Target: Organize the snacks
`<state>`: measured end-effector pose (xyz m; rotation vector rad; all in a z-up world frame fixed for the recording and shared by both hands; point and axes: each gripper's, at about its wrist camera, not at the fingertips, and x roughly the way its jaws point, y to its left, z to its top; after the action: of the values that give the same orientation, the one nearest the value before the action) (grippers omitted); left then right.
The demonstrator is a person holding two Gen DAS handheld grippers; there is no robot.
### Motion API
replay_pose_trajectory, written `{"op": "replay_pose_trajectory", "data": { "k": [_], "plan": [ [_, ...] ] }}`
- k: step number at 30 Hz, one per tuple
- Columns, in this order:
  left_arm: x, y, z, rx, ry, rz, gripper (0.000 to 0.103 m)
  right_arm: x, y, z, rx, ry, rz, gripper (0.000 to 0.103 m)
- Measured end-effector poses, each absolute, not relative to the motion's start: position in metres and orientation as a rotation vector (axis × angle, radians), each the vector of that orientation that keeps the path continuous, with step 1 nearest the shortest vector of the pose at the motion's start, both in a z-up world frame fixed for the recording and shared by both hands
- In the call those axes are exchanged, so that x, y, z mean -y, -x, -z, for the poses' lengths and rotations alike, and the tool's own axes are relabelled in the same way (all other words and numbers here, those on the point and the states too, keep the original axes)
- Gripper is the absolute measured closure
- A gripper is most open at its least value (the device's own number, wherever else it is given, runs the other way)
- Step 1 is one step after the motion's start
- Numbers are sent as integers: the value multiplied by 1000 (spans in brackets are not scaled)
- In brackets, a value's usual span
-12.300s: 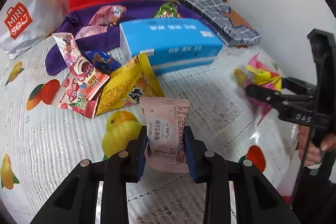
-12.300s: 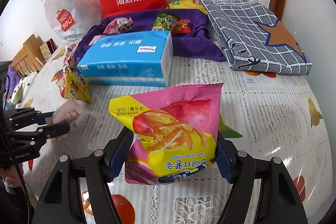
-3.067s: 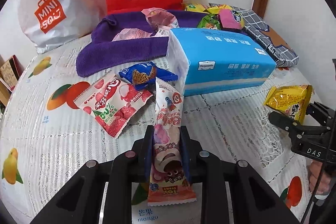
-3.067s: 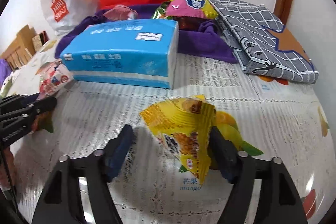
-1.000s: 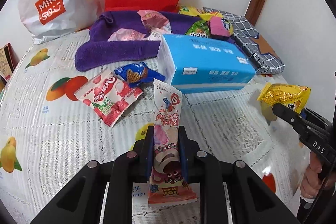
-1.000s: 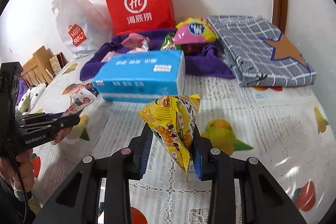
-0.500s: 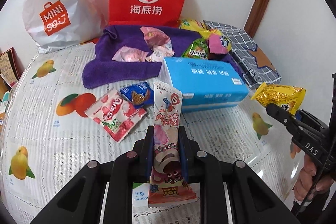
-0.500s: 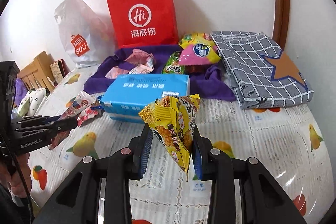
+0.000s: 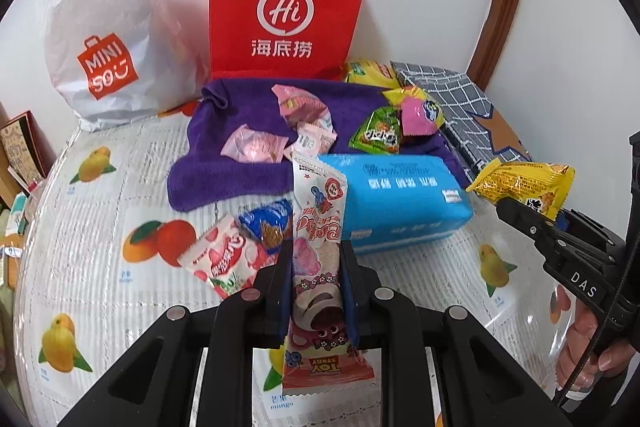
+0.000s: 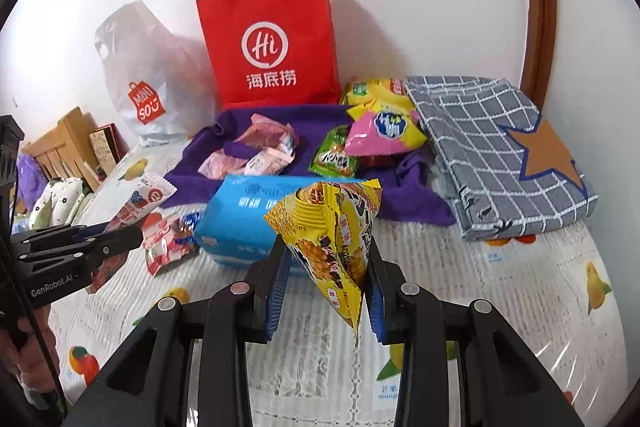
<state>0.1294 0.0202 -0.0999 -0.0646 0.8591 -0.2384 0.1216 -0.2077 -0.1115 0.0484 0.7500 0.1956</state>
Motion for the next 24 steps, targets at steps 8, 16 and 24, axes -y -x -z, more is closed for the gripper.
{"op": "replay_pose_trajectory", "data": {
  "k": [8,16,24],
  "plan": [
    [-18,-143,79,-836,59,246,83,212,-139,94,-733,-57,-162,68],
    [-21,-151,66,-811,60,236,83,212,-152,82,-716,-73,-161,68],
    [-23,-162,59,-816,71,237,83,209,-161,69,-693,-64,-161,68]
  ]
}}
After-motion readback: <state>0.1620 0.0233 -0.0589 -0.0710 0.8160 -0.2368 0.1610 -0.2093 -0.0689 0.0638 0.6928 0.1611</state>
